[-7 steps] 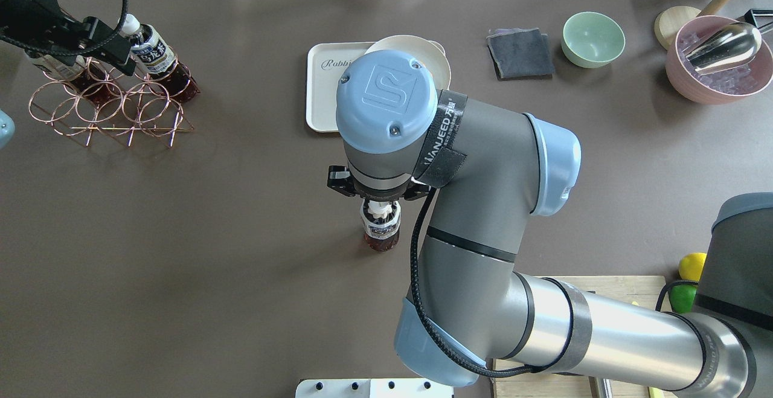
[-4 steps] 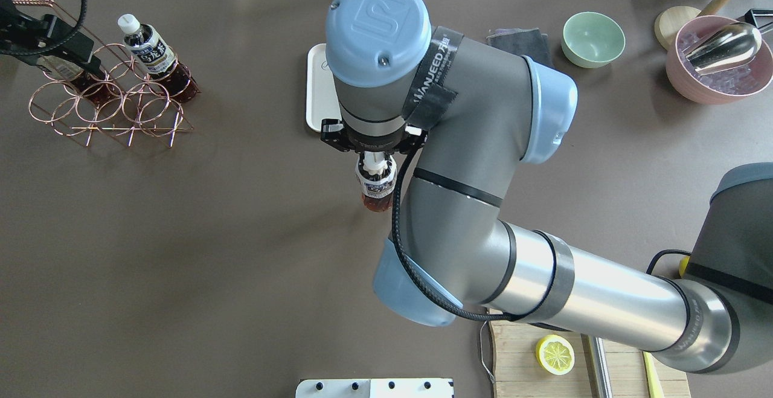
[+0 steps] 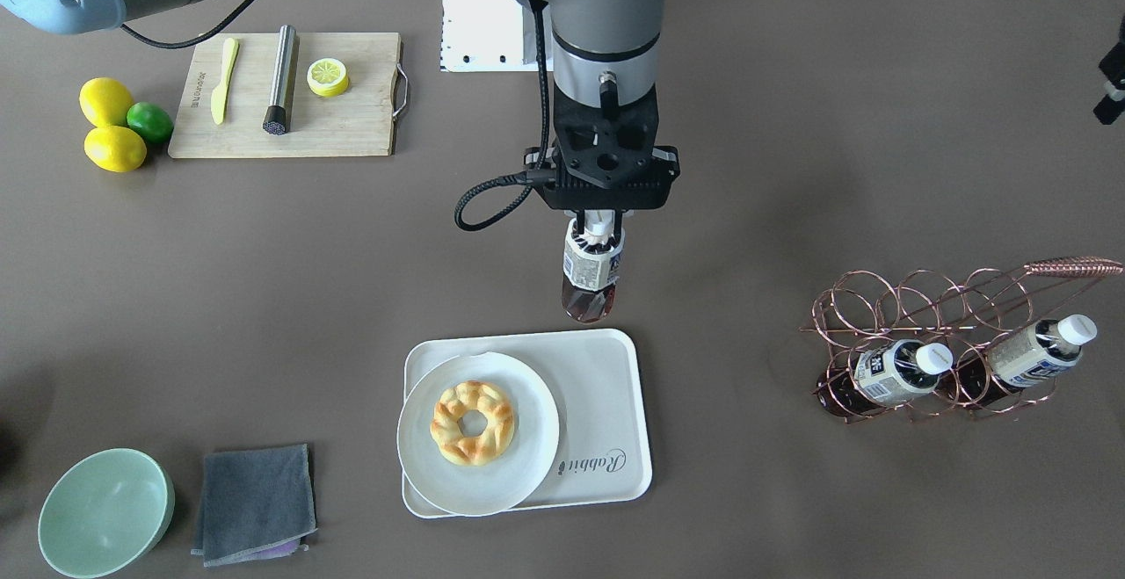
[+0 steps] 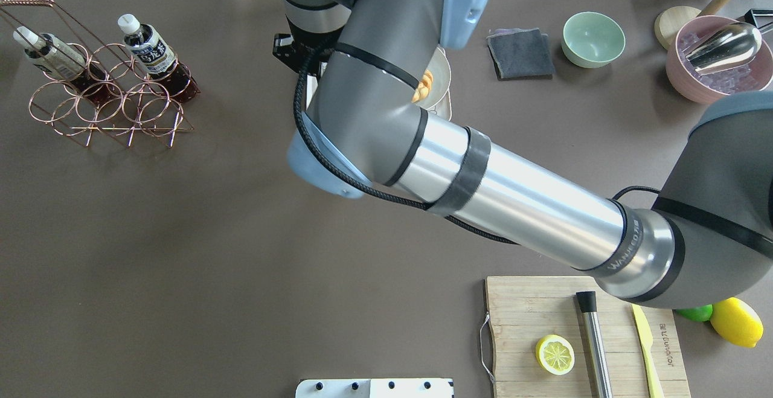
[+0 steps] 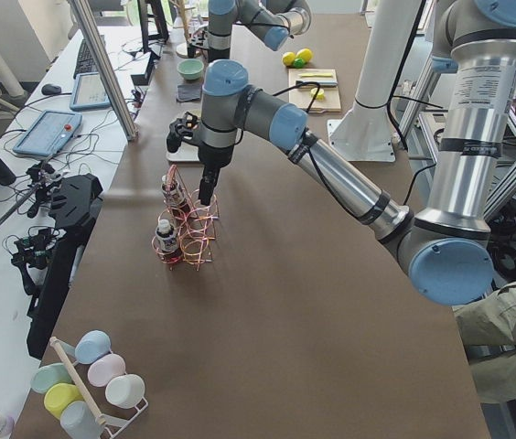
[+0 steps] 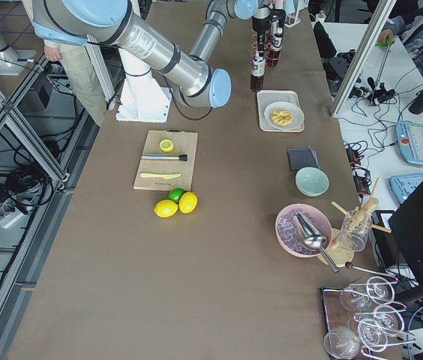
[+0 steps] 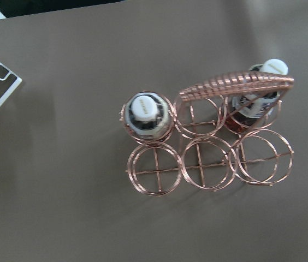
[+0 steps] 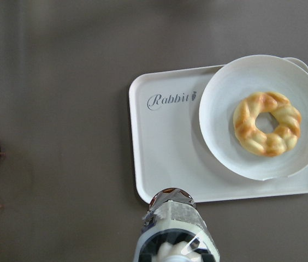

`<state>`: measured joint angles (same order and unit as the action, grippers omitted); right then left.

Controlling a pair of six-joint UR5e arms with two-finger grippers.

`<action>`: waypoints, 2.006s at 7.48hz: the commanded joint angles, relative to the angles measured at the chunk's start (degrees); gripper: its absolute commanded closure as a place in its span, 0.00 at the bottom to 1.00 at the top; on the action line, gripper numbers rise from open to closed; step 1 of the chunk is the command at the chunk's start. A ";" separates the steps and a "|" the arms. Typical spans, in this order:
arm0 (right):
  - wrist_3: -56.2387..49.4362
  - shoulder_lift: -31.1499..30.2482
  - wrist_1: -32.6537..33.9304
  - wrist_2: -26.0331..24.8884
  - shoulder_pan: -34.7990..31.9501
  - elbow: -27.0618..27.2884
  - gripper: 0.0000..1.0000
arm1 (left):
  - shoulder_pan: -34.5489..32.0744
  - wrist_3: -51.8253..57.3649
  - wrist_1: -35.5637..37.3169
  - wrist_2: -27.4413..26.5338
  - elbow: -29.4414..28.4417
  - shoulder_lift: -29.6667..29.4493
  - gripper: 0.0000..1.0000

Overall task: Place tea on tray
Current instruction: 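Lift the bottle with the right gripper and lower it onto the tray beside the plate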

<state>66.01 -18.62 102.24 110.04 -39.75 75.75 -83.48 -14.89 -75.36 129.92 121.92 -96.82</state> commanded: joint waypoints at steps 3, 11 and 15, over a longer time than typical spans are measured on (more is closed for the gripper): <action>-6.69 10.26 -13.06 1.06 -3.93 -27.72 1.00 | -10.82 7.42 -0.05 1.21 1.39 7.79 0.04; -7.21 11.14 -18.83 2.37 -3.85 -33.48 0.28 | -11.88 7.33 -0.05 1.21 3.86 10.87 0.04; -17.44 -1.08 -7.12 9.74 -11.12 -10.58 0.00 | -11.88 8.03 -0.40 1.12 3.33 11.39 0.04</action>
<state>55.41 -10.49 86.33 116.24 -47.06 49.28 -95.39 -7.46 -75.68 131.13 125.65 -85.70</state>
